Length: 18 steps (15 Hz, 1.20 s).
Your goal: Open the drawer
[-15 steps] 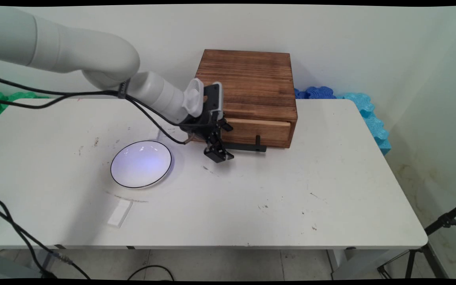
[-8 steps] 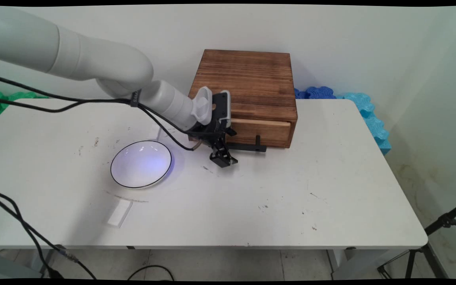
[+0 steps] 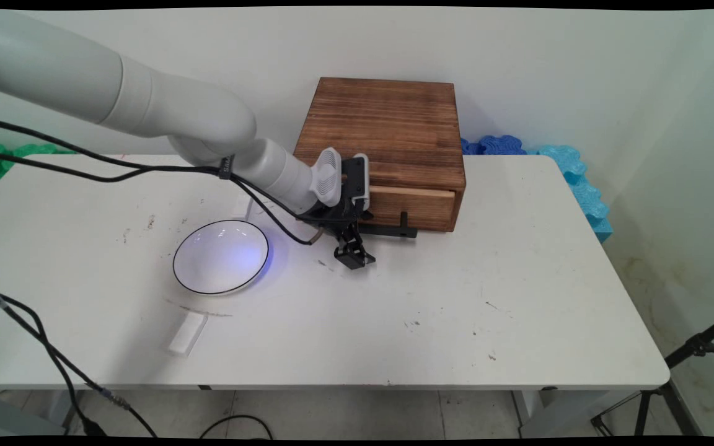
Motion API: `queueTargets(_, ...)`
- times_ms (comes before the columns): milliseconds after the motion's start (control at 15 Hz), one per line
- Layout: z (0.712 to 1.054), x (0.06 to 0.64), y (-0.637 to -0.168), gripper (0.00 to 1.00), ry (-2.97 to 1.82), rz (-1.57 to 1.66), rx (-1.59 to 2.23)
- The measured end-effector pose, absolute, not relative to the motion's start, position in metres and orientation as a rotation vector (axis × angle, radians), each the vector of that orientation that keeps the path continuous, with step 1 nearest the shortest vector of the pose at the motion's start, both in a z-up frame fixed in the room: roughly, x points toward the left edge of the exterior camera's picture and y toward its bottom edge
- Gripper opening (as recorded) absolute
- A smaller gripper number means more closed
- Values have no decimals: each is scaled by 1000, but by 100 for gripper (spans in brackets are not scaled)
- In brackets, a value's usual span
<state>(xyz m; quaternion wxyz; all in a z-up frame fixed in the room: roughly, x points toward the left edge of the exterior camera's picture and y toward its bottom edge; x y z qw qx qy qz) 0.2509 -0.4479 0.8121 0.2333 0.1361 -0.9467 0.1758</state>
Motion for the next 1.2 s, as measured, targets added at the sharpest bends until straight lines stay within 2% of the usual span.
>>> queueTargets(1200, 799, 240, -442, 100, -2622, 452, 402)
